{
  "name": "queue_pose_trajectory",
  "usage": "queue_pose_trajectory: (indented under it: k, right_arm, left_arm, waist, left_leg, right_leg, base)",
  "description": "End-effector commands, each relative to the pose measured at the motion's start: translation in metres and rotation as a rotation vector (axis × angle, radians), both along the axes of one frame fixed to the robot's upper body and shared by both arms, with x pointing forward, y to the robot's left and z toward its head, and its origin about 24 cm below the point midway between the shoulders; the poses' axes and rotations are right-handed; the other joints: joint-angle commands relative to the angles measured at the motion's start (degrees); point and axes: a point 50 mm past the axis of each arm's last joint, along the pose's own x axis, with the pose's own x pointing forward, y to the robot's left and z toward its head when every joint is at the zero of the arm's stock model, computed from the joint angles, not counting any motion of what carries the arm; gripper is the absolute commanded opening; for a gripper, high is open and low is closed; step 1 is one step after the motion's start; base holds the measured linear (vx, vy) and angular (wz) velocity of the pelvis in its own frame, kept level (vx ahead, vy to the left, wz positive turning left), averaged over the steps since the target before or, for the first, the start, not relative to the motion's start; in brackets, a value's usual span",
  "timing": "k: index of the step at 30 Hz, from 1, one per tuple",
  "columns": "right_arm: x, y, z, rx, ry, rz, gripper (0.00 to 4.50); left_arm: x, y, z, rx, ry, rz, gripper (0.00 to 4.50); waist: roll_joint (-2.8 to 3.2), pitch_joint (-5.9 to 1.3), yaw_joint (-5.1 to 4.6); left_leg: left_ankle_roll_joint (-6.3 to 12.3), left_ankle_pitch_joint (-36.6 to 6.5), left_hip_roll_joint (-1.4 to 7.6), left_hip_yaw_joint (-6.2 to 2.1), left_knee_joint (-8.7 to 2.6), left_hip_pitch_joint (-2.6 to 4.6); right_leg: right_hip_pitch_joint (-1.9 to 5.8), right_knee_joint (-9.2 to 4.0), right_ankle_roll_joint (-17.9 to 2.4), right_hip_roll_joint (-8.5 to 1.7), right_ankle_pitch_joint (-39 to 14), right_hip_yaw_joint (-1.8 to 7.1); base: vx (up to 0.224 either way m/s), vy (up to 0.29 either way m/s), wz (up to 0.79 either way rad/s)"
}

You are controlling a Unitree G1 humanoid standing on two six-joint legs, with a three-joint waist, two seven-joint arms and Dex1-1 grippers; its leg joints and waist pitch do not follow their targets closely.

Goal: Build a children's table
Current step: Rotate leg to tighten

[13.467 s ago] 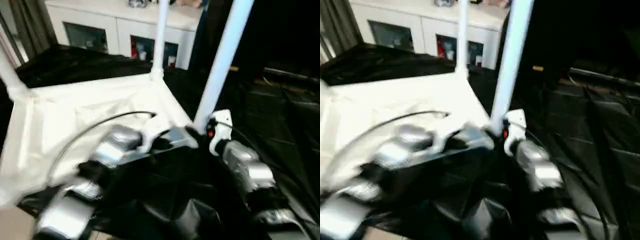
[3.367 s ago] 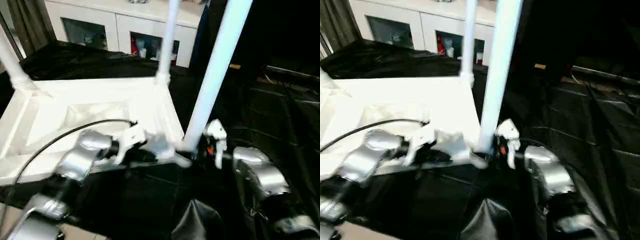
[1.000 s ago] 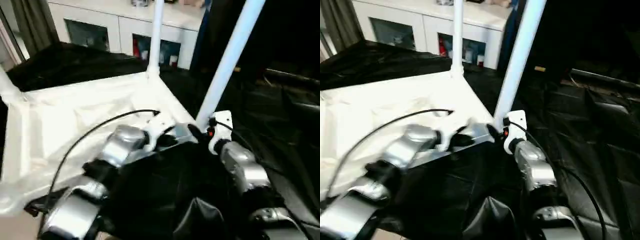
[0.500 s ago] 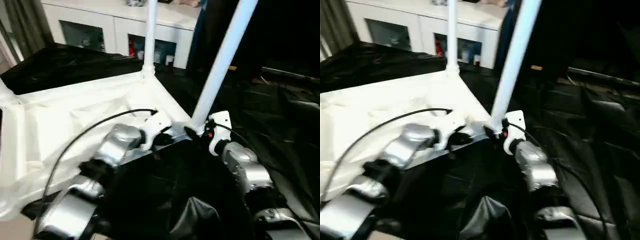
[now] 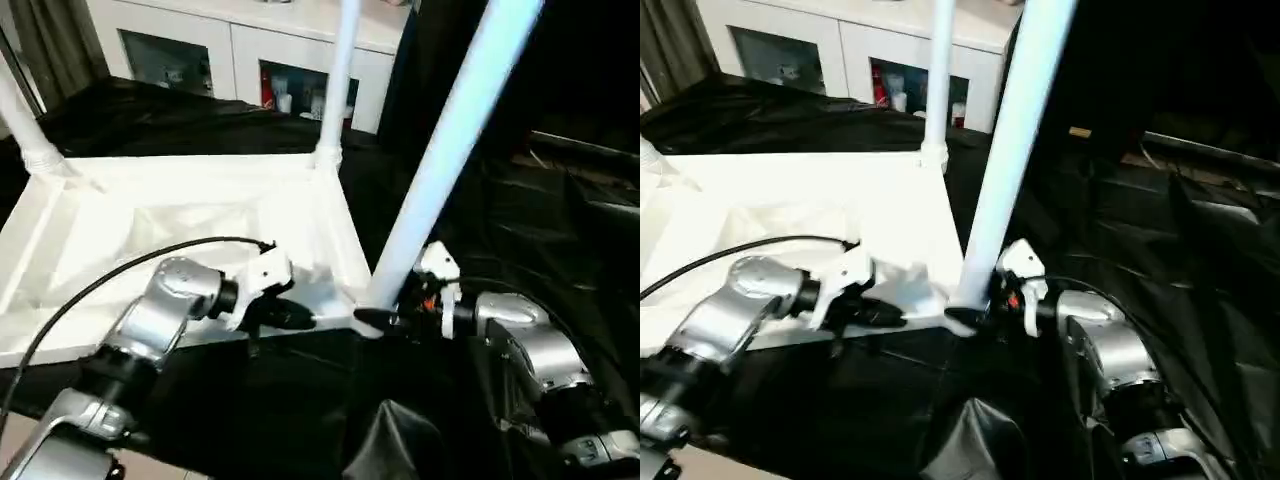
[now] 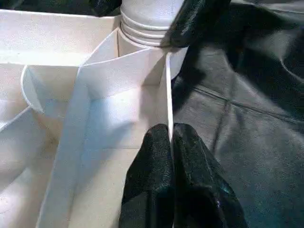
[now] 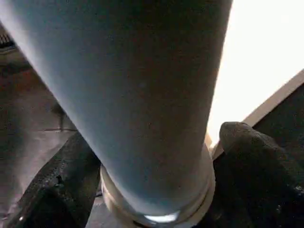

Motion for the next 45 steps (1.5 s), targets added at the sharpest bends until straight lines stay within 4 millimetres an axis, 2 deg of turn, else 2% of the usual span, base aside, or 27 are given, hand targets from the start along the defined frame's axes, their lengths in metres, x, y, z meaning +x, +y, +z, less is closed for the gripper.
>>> queue_pose_trajectory:
  k: [1, 3, 7, 9, 12, 14, 17, 20, 22, 23, 24, 25, 28, 29, 30, 31, 32, 33, 34, 35, 36, 40, 41, 43, 45]
  right_arm:
    - [0.0, -0.004, 0.001, -0.017, 0.001, -0.009, 3.93]
    - [0.0, -0.001, 0.0, -0.017, 0.003, -0.002, 3.76]
    - [-0.001, 0.0, 0.0, -0.016, 0.002, 0.001, 3.51]
    - [0.0, 0.001, 0.0, -0.003, 0.005, -0.005, 3.21]
    - [-0.001, 0.001, -0.001, -0.005, 0.007, -0.004, 3.17]
    - [-0.003, 0.001, -0.003, -0.008, 0.013, 0.0, 2.88]
    - [-0.003, 0.001, -0.004, -0.006, 0.017, -0.008, 2.78]
    - [0.005, 0.001, -0.007, 0.014, 0.014, -0.16, 2.74]
    - [0.013, 0.001, -0.009, 0.042, 0.025, -0.298, 2.74]
    - [0.016, 0.001, -0.009, 0.057, 0.034, -0.347, 2.73]
    - [0.019, 0.002, -0.012, 0.06, 0.041, -0.406, 2.73]
    - [0.021, 0.003, -0.014, 0.058, 0.049, -0.475, 2.72]
    - [0.025, 0.005, -0.02, 0.057, 0.07, -0.604, 2.72]
    - [0.025, 0.006, -0.023, 0.059, 0.087, -0.654, 2.72]
    - [0.027, 0.01, -0.03, 0.056, 0.123, -0.768, 2.72]
    - [0.027, 0.01, -0.03, 0.056, 0.123, -0.768, 2.72]
    - [0.028, 0.015, -0.033, 0.043, 0.133, -0.824, 2.72]
    - [0.029, 0.017, -0.033, 0.032, 0.127, -0.832, 2.72]
    - [0.03, 0.021, -0.033, 0.024, 0.117, -0.832, 2.72]
    - [0.03, 0.024, -0.032, 0.025, 0.11, -0.818, 2.72]
    - [0.031, 0.029, -0.029, 0.025, 0.091, -0.794, 2.72]
    - [0.033, 0.034, -0.021, 0.04, 0.032, -0.712, 2.72]
    - [0.033, 0.034, -0.02, 0.041, 0.029, -0.707, 3.07]
    - [0.033, 0.033, -0.015, 0.056, 0.006, -0.641, 3.42]
    - [0.031, 0.03, -0.011, 0.077, 0.008, -0.579, 3.42]
  left_arm:
    - [-0.007, -0.005, -0.001, -0.058, 0.037, -0.042, 0.0]
    - [-0.008, -0.005, 0.0, -0.056, 0.038, -0.04, 0.0]
    - [-0.008, -0.004, 0.0, -0.052, 0.033, -0.036, 0.0]
    - [-0.007, -0.004, 0.001, -0.051, 0.029, -0.03, 0.0]
    - [-0.007, -0.004, 0.0, -0.05, 0.03, -0.03, 0.0]
    - [-0.008, -0.004, 0.0, -0.049, 0.033, -0.031, 0.0]
    - [-0.009, -0.005, -0.001, -0.049, 0.034, -0.028, 0.0]
    - [-0.003, -0.009, -0.004, -0.042, 0.014, 0.041, 0.0]
    - [0.005, -0.013, -0.008, -0.014, -0.009, 0.105, 0.0]
    - [0.008, -0.015, -0.009, -0.001, -0.017, 0.131, 0.0]
    - [0.013, -0.019, -0.01, 0.008, -0.035, 0.173, 0.0]
    - [0.02, -0.023, -0.012, 0.015, -0.052, 0.226, 0.0]
    - [0.031, -0.032, -0.013, 0.03, -0.085, 0.331, 0.0]
    - [0.036, -0.037, -0.014, 0.035, -0.097, 0.382, 0.0]
    - [0.047, -0.047, -0.014, 0.048, -0.126, 0.477, 0.0]
    - [0.047, -0.047, -0.014, 0.048, -0.126, 0.477, 0.0]
    - [0.053, -0.055, -0.013, 0.056, -0.148, 0.522, 0.0]
    - [0.055, -0.057, -0.012, 0.057, -0.154, 0.531, 0.0]
    - [0.056, -0.06, -0.011, 0.059, -0.164, 0.531, 0.0]
    - [0.056, -0.063, -0.011, 0.062, -0.171, 0.52, 0.0]
    - [0.056, -0.066, -0.01, 0.065, -0.18, 0.498, 0.0]
    - [0.052, -0.068, -0.01, 0.067, -0.181, 0.434, 0.0]
    - [0.052, -0.068, -0.01, 0.066, -0.18, 0.43, 0.0]
    - [0.049, -0.067, -0.011, 0.064, -0.173, 0.386, 0.0]
    - [0.047, -0.065, -0.011, 0.056, -0.162, 0.35, 0.0]
  waist:
    - [-0.49, -3.12, 0.16]
    - [-0.46, -3.2, 0.12]
    - [-0.47, -3.36, 0.07]
    - [-0.43, -3.33, 0.05]
    - [-0.41, -3.35, 0.04]
    - [-0.4, -3.35, 0.0]
    - [-0.4, -3.44, 0.02]
    - [-0.41, -3.39, -0.05]
    - [-0.52, -3.28, -0.19]
    - [-0.4, -3.15, -0.23]
    - [-0.41, -3.16, -0.21]
    - [-0.37, -3.12, -0.12]
    - [-0.41, -3.33, 0.08]
    - [-0.44, -3.27, 0.17]
    - [-0.41, -3.35, 0.39]
    - [-0.12, -3.29, 0.37]
    - [-0.08, -3.35, 0.62]
    - [-0.14, -3.42, 0.9]
    - [0.23, -3.4, 1.01]
    - [-0.08, -3.45, 1.01]
    - [0.06, -3.55, 1.05]
    - [0.11, -3.53, 1.15]
    - [0.12, -3.53, 1.15]
    - [0.15, -3.49, 1.11]
    - [0.01, -3.45, 1.03]
  left_leg:
    - [3.68, -6.7, 2.37, -0.29, -3.62, 0.21]
    - [3.28, -6.1, 2.3, -0.31, -3.57, 0.18]
    - [3.69, -4.6, 2.22, -0.31, -3.42, 0.16]
    - [3.69, -4.9, 2.2, -0.3, -3.42, 0.17]
    - [3.3, -5.6, 2.21, -0.33, -3.44, 0.19]
    - [3.14, -5.6, 2.24, -0.35, -3.44, 0.24]
    - [3.12, -5.3, 2.23, -0.35, -3.37, 0.24]
    - [3.11, -4.9, 2.16, -0.33, -3.38, 0.19]
    - [2.3, -6.2, 2.12, -0.33, -3.49, 0.23]
    - [1.43, -7.6, 2.09, -0.35, -3.6, 0.46]
    - [0.63, -8.5, 2.12, -0.48, -3.7, 0.44]
    - [0.2, -9.0, 2.15, -0.35, -3.66, 0.72]
    - [-0.34, -8.5, 2.07, -0.45, -3.63, 0.62]
    - [-0.23, -8.2, 2.04, -0.36, -3.62, 0.72]
    - [-0.08, -8.0, 2.02, -0.36, -3.58, 0.76]
    - [-0.05, -8.0, 1.9, -0.24, -3.6, 0.8]
    - [-0.41, -8.6, 1.94, -0.25, -3.59, 1.12]
    - [-0.61, -8.8, 1.96, -0.31, -3.62, 0.98]
    - [-0.65, -8.6, 1.93, -0.41, -3.66, 0.8]
    - [-0.42, -8.2, 1.89, -0.39, -3.67, 0.64]
    - [0.06, -8.1, 1.78, -0.42, -3.61, 0.52]
    - [0.86, -8.1, 1.86, -0.45, -3.65, 0.43]
    - [0.86, -8.4, 1.94, -0.51, -3.69, 0.39]
    - [0.88, -8.6, 1.98, -0.51, -3.74, 0.42]
    - [1.49, -8.8, 2.0, -0.64, -3.79, 0.05]
  right_leg:
    - [3.0, -4.24, -11.9, -4.11, -8.7, 2.88]
    - [3.04, -4.11, -11.9, -4.02, -7.8, 2.89]
    - [3.18, -3.69, -12.6, -3.89, -4.1, 2.87]
    - [3.19, -3.76, -12.8, -3.93, -4.4, 2.86]
    - [3.22, -3.83, -12.7, -3.96, -5.4, 2.88]
    - [3.19, -3.76, -12.7, -3.9, -5.1, 2.86]
    - [3.29, -3.61, -13.0, -3.9, -3.9, 2.88]
    - [3.22, -3.6, -13.2, -3.87, -3.4, 2.89]
    - [3.14, -3.93, -12.7, -3.93, -6.3, 2.9]
    - [2.95, -4.24, -12.2, -3.95, -9.1, 2.92]
    - [3.06, -4.4, -11.6, -4.04, -11.2, 2.9]
    - [2.72, -4.61, -11.0, -4.0, -12.0, 3.04]
    - [2.93, -4.55, -10.3, -4.12, -11.9, 3.04]
    - [2.71, -4.6, -10.3, -4.01, -11.0, 3.09]
    - [2.79, -4.51, -10.3, -4.03, -10.3, 3.07]
    - [2.5, -4.62, -10.3, -3.92, -10.2, 3.15]
    - [2.45, -4.74, -10.3, -3.94, -10.5, 3.11]
    - [2.7, -4.69, -10.2, -4.03, -10.2, 3.09]
    - [2.86, -4.62, -10.0, -4.06, -9.7, 3.09]
    - [3.02, -4.59, -9.7, -4.03, -8.7, 3.04]
    - [3.17, -4.6, -9.3, -4.01, -8.1, 3.03]
    - [3.2, -4.68, -9.3, -4.09, -8.5, 2.99]
    - [3.24, -4.68, -9.3, -4.11, -8.8, 2.95]
    - [3.15, -4.71, -9.5, -4.09, -8.9, 2.91]
    - [3.43, -4.62, -9.4, -4.11, -8.4, 2.83]
  base:
    - [0.0, 0.0, 0.0]
    - [0.0, 0.0, 0.0]
    - [0.0, 0.0, 0.0]
    - [0.0, 0.0, 0.0]
    - [0.0, 0.0, 0.0]
    - [0.0, 0.0, 0.0]
    - [0.0, 0.0, 0.0]
    - [0.0, 0.0, 0.0]
    - [0.0, 0.0, 0.0]
    - [0.0, 0.0, 0.0]
    - [0.0, 0.0, 0.0]
    - [0.0, 0.0, 0.0]
    - [0.0, 0.0, 0.0]
    - [0.0, 0.0, 0.0]
    - [0.0, 0.0, 0.0]
    - [0.0, 0.0, 0.0]
    - [0.0, 0.0, 0.0]
    - [0.0, 0.0, 0.0]
    - [0.0, 0.0, 0.0]
    - [0.0, 0.0, 0.0]
    - [0.0, 0.0, 0.0]
    - [0.0, 0.0, 0.0]
    - [0.0, 0.0, 0.0]
    - [0.0, 0.0, 0.0]
    - [0.0, 0.0, 0.0]
